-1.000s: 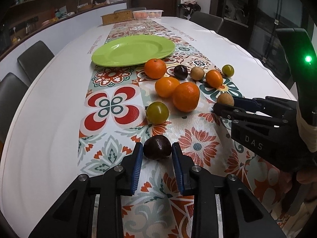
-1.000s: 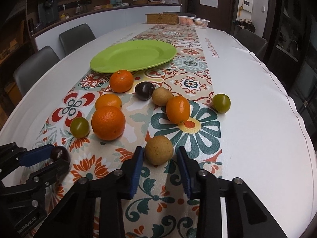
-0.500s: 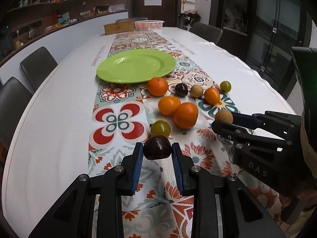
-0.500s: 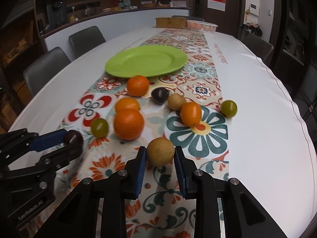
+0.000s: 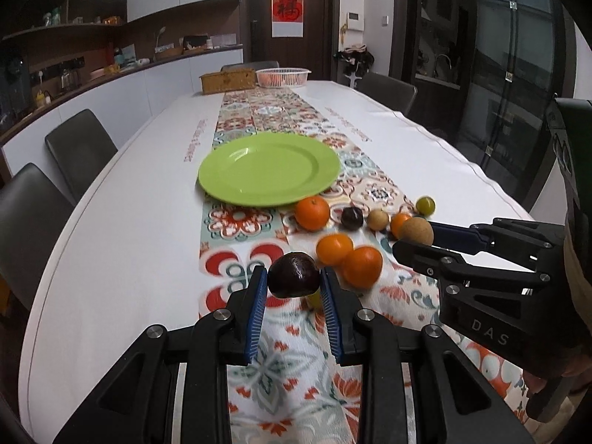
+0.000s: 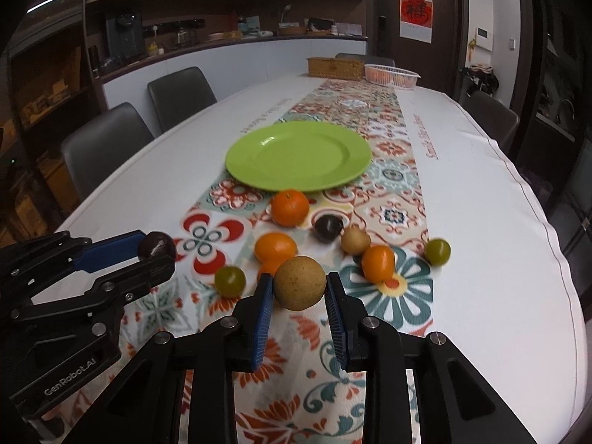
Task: Organize fruits
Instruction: 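Carry the plum and kiwi with both tools over the green plate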
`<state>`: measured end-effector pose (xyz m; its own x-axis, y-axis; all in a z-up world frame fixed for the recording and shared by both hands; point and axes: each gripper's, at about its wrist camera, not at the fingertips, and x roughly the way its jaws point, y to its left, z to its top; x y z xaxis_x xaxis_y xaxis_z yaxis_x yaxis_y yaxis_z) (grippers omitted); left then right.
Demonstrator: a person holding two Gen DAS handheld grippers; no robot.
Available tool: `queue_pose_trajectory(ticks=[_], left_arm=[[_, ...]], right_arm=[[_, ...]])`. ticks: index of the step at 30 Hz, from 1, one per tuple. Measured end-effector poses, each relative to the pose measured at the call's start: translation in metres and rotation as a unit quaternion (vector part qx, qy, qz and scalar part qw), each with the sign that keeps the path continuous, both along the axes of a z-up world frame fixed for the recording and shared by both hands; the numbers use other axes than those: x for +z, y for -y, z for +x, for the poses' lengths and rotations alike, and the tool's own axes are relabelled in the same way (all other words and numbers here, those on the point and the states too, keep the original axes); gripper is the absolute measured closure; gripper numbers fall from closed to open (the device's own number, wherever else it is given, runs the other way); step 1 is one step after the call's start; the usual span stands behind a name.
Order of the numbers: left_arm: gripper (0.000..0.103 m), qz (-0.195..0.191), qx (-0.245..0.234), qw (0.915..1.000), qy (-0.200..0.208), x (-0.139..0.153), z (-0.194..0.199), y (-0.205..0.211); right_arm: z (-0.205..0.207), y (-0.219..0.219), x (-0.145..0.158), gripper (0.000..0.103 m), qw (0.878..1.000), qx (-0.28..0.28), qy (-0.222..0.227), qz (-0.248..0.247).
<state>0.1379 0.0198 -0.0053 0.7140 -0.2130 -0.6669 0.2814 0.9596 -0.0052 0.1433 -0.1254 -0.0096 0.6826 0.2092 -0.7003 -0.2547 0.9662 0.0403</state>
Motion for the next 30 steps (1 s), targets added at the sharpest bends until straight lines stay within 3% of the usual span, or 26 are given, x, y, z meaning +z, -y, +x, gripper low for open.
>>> queue_pose_trajectory(ticks=[10, 17, 30], left_arm=[[0.074, -0.009, -0.015, 0.9998, 0.004, 0.010, 0.042, -0.002], [0.074, -0.007, -0.017, 0.9998, 0.002, 0.011, 0.080, -0.004], [0.074, -0.016, -0.023, 0.9986, -0.044, -0.005, 0.154, -0.010]], right_arm=[[0.043, -0.001, 0.010, 0.073, 1.000, 0.007, -0.006, 0.029], [0.083, -0.007, 0.017, 0.073, 1.000, 0.018, -0.005, 0.016], [0.156, -0.015, 0.010, 0.073, 0.998, 0.038, -0.049, 0.009]])
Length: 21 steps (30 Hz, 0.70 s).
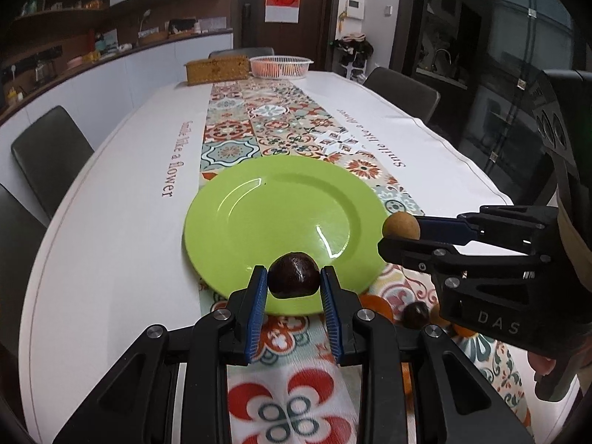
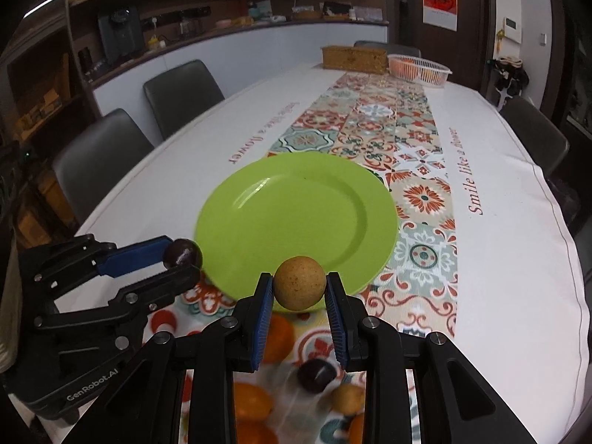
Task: Organize fruits
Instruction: 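Carry the plum and kiwi with both tools over the green plate, then open both tools to drop the plum and kiwi onto the plate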
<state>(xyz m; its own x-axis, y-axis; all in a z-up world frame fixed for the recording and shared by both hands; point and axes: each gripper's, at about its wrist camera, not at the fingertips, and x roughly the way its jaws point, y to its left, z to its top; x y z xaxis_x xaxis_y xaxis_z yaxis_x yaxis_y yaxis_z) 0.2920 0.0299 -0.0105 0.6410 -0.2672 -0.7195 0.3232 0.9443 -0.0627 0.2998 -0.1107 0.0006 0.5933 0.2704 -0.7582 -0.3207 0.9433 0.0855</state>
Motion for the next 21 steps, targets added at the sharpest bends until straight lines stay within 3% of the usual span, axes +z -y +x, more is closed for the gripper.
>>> queue_pose_trajectory(ticks=[14, 16, 21], left_arm=[[0.073, -0.004, 0.007, 0.9994, -0.034, -0.015, 0.036, -0.002], [0.061, -0.004, 0.009, 0.9993, -0.035, -0.014, 0.036, -0.002], [0.058, 0.008, 0.019, 0.9996, -0.018, -0.005, 0.026, -0.006]], right_arm=[[0.035, -0.004, -0.017, 0.073, 0.999, 0.000, -0.029, -0.014], [0.036, -0.003, -0.017, 0.072, 1.000, -0.001, -0.029, -0.012], [0.029, 0.003, -0.012, 0.066, 1.000, -0.012, -0.019, -0.010]])
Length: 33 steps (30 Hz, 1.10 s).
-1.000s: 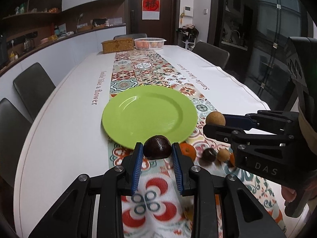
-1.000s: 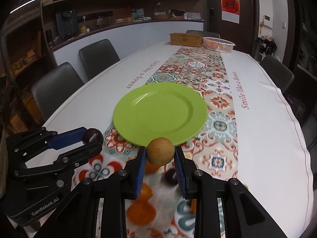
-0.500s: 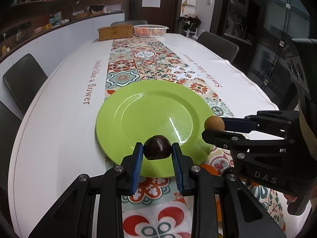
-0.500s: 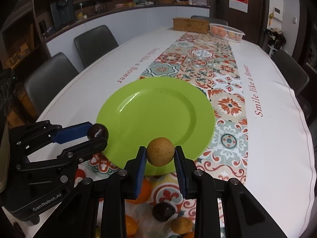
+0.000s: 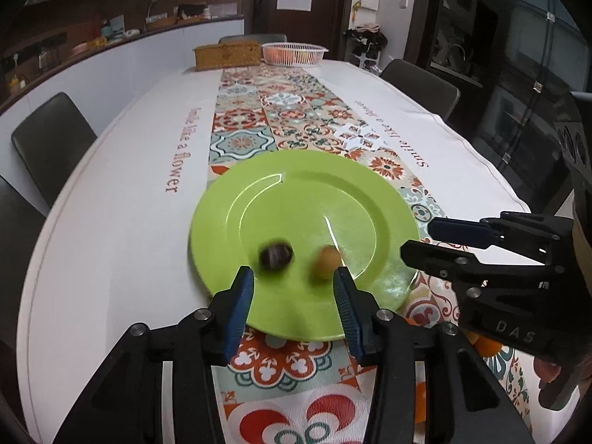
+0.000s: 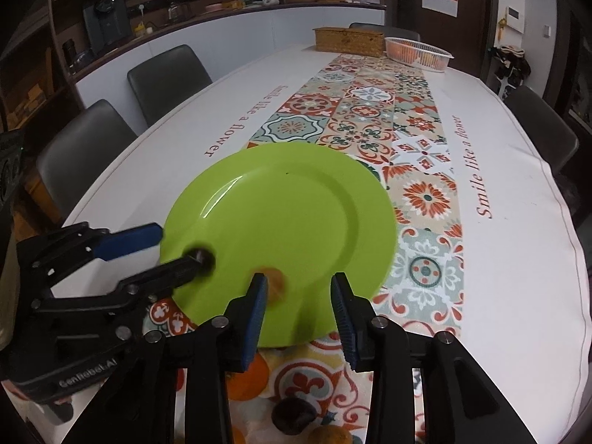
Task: Organize fruits
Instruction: 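Open both tools to drop the plum and kiwi onto the plate, then withdraw both tools from the plate toward the remaining fruits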
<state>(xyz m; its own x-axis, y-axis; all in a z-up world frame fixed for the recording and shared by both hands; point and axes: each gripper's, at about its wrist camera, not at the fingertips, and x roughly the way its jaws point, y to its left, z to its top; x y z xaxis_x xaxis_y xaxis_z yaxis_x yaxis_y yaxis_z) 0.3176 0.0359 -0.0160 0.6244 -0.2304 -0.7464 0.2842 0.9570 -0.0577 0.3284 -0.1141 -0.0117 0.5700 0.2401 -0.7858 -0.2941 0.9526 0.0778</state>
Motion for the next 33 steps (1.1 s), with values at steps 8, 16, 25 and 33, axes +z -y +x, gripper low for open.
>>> queue_pose_trajectory(ticks=[8, 16, 25, 33], left_arm=[[0.050, 0.018, 0.016, 0.9985, 0.050, 0.028, -0.042, -0.005], [0.036, 0.018, 0.022, 0.9934, 0.111, 0.060, -0.098, -0.009], [0.014, 0.020, 0.028, 0.9880, 0.151, 0.079, -0.139, -0.013], [0.008, 0.043, 0.032, 0.9821, 0.181, 0.082, -0.168, -0.010]], right_arm=[[-0.041, 0.011, 0.020, 0.066, 0.999, -0.012, 0.040, 0.009], [-0.094, 0.017, 0.053, 0.051, 0.994, -0.023, 0.107, 0.022], [-0.138, 0.020, 0.074, 0.035, 0.988, -0.032, 0.151, 0.026], [-0.169, 0.022, 0.077, 0.030, 0.984, -0.029, 0.174, 0.010]])
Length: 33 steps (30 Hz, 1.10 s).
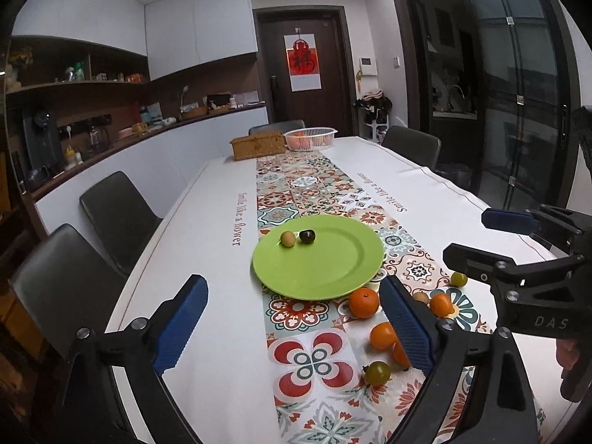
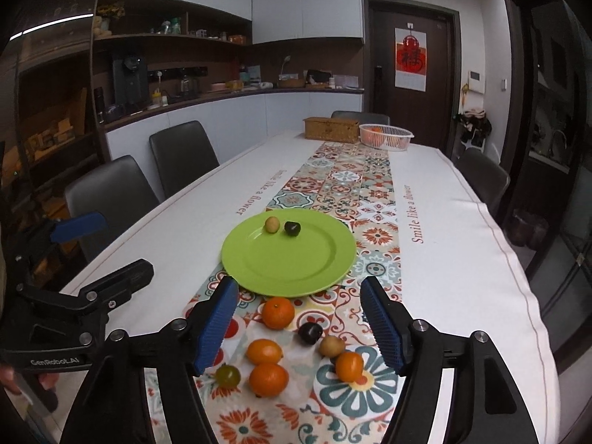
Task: Organize fruits
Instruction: 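Withdraw both tools from the plate toward the remaining fruits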
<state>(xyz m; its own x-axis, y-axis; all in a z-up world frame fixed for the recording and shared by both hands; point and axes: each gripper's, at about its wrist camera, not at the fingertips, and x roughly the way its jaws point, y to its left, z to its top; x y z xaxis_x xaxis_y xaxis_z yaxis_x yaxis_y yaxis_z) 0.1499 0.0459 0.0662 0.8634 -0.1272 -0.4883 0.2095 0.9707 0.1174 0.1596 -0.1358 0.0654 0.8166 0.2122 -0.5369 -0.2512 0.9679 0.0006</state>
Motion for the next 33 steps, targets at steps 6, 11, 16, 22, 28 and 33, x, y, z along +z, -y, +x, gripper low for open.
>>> queue_pose_trajectory(ticks=[6, 11, 16, 22, 28, 33], left_arm=[[0.008, -0.002, -0.001, 1.0000, -0.002, -0.009, -0.015, 0.001], [0.008, 0.004, -0.010, 0.9999, -0.006, -0.021, -0.027, 0.003], [0.008, 0.016, -0.028, 0.9995, -0.006, -0.031, -0.036, 0.007], [0.009, 0.022, -0.052, 0.9983, -0.014, -0.042, -0.038, 0.011], [0.016, 0.030, -0.077, 0.9960, -0.034, -0.058, -0.036, 0.015], [0.023, 0.041, -0.105, 0.9924, -0.049, -0.072, -0.032, 0.020]], right_arm=[[-0.020, 0.001, -0.004, 0.030, 1.000, -0.002, 0.012, -0.013], [-0.032, 0.001, -0.011, 0.030, 1.000, -0.002, 0.013, -0.024], [-0.041, -0.003, -0.023, 0.030, 0.999, 0.017, 0.011, -0.041], [-0.049, -0.011, -0.036, 0.030, 0.997, 0.047, 0.005, -0.067], [-0.047, -0.012, -0.050, 0.030, 0.995, 0.064, -0.009, -0.080], [-0.041, -0.014, -0.064, 0.030, 0.992, 0.081, -0.024, -0.095]])
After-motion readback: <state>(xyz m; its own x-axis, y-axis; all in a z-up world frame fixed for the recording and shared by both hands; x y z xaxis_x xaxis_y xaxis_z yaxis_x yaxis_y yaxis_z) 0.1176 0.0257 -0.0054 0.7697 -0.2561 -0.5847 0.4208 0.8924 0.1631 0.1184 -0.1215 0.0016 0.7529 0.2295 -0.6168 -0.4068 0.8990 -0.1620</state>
